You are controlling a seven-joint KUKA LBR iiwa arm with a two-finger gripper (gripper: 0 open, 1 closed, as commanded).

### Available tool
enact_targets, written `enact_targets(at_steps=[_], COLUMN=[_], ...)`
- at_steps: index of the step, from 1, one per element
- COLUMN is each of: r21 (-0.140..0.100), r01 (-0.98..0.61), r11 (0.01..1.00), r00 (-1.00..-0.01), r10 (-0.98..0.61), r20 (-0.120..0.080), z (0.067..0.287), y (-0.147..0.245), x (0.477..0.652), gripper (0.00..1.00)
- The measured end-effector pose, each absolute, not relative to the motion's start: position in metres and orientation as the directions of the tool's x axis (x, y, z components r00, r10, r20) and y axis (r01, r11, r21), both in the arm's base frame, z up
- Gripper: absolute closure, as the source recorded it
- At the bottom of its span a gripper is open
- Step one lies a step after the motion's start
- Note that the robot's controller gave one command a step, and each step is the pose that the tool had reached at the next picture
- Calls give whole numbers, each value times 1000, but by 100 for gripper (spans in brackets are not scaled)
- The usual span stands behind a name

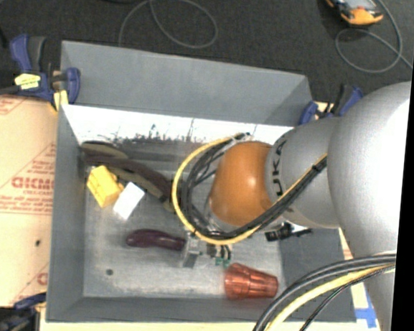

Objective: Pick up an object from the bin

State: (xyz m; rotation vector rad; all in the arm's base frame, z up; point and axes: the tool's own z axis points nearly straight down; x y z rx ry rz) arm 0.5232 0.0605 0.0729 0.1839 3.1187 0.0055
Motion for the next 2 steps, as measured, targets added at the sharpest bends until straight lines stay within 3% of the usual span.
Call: enact_targets(at_steps=[1, 2], r21=[4, 4], r01=[80, 80], r11=[997, 997], r00=[-997, -997], r10=[80, 80], r20=[-21, -20], z=[201, 201], y=[48, 48], x=[526, 526], gripper=[100, 100])
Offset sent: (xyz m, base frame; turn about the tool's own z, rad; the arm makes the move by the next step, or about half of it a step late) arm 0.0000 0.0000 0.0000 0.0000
